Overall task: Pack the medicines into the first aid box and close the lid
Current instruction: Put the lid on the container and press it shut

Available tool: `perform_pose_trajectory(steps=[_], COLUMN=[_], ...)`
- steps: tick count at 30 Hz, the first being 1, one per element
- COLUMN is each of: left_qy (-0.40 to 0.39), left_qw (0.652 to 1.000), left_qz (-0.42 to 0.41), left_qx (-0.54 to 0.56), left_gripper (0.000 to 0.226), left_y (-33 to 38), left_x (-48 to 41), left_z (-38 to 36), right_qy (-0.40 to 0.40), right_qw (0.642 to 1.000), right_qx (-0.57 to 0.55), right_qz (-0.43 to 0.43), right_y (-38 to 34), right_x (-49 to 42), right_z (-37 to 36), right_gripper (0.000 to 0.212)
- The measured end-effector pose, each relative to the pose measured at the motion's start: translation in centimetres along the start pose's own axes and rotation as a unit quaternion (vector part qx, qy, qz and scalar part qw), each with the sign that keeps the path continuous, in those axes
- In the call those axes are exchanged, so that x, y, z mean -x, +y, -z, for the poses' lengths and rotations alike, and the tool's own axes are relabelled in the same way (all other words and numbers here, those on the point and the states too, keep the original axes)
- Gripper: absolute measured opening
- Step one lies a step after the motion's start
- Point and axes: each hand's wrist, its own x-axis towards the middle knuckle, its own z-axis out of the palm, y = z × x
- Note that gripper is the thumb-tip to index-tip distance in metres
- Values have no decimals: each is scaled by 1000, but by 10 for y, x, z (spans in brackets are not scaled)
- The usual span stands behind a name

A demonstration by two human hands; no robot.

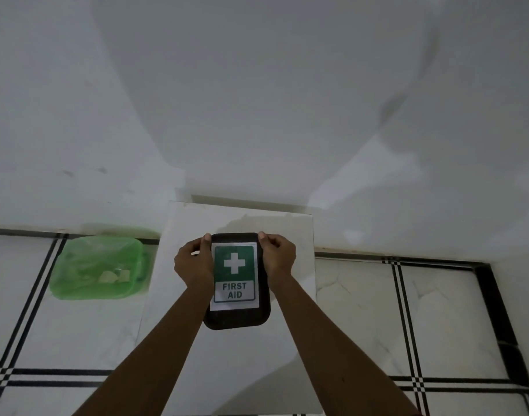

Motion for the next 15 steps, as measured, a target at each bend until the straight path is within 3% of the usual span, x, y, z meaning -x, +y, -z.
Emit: perform_pose_trajectory(steps=[7,15], left_qy=[11,8], left_qw=[999,996], left_qz=[-29,-79], left_qx=[-11,-39], left_gripper=[34,33], left_y=[-8,-7], left_x=[-4,-2], left_z=[-5,-7], right_qy=[9,-34], right_qw=[1000,995], right_qx=[18,96], right_qz=[8,10], right_y=[4,-4], right_x=[-5,-12], right_z=[-2,2], right_gripper=[23,24])
